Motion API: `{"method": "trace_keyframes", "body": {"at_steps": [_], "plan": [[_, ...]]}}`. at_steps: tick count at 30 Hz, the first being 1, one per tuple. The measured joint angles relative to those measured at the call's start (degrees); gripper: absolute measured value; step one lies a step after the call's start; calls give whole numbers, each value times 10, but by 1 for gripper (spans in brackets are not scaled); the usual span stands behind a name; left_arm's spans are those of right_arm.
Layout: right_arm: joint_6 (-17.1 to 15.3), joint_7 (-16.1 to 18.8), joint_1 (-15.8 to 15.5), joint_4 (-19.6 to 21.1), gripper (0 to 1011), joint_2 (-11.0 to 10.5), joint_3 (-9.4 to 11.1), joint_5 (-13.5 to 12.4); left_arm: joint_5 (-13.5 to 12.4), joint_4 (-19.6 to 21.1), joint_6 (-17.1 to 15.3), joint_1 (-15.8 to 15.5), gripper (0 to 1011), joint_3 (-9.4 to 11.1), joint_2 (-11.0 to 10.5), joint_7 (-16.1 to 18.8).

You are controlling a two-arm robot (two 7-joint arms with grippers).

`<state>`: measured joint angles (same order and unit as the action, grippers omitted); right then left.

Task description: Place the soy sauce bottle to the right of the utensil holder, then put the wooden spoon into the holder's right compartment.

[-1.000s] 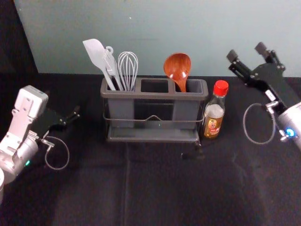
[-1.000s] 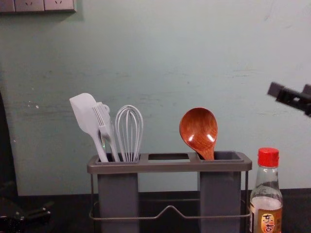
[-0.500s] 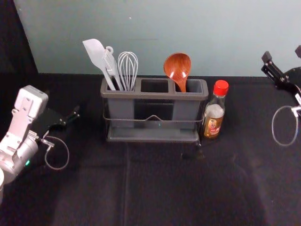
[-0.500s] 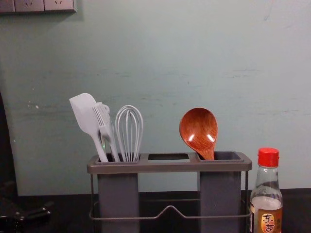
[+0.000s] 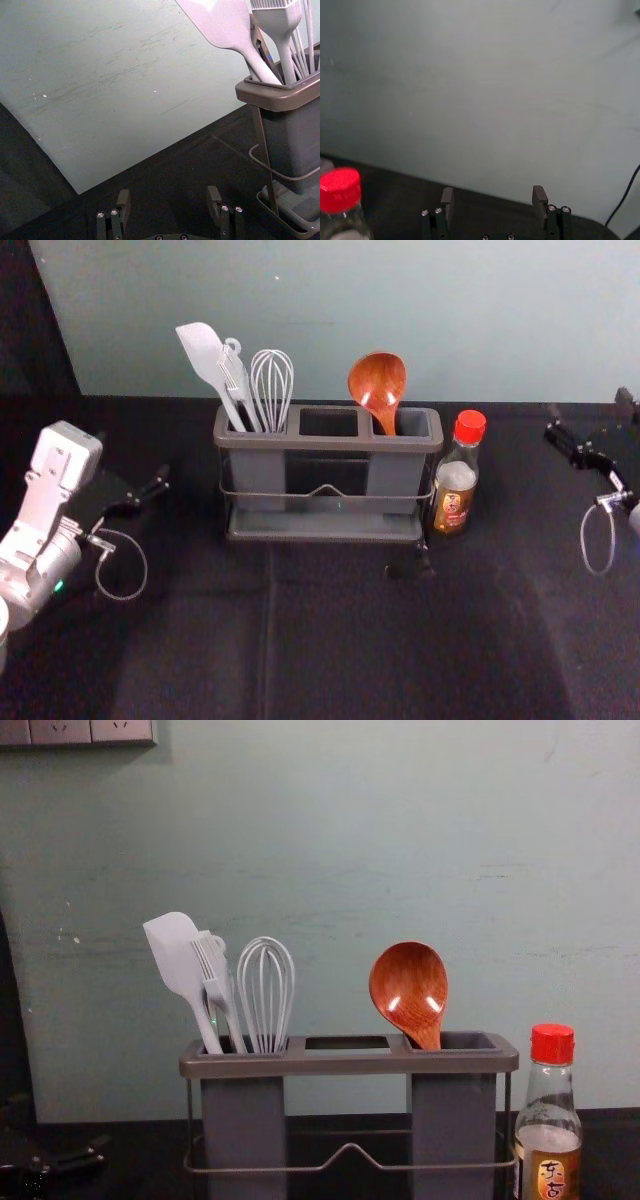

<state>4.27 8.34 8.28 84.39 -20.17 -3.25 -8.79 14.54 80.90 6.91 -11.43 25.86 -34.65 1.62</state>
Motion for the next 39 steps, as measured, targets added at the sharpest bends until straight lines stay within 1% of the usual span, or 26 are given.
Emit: {"method": "trace_keyframes", "body": {"at_steps": [3, 4, 11, 16, 25, 29, 39], "plan": [[-16, -2, 7, -12, 1003, 1, -6, 18, 0, 0, 0, 0, 1005, 0, 0, 0], [-17, -2, 9, -16, 1002, 2, -8, 22, 0, 0, 0, 0, 1005, 0, 0, 0], [-18, -1, 25, -51, 1002, 9, -18, 55, 0, 0, 0, 0, 1005, 0, 0, 0], [-11, -1, 28, -68, 1003, 13, -20, 72, 0, 0, 0, 0, 1005, 0, 0, 0], [3, -1, 27, -85, 1002, 24, -12, 82, 0, 0, 0, 0, 1005, 0, 0, 0], [14, 0, 26, -87, 1003, 33, -3, 82, 0, 0, 0, 0, 1005, 0, 0, 0], [13, 2, 26, -88, 1002, 31, -5, 82, 0, 0, 0, 0, 1005, 0, 0, 0]]}}
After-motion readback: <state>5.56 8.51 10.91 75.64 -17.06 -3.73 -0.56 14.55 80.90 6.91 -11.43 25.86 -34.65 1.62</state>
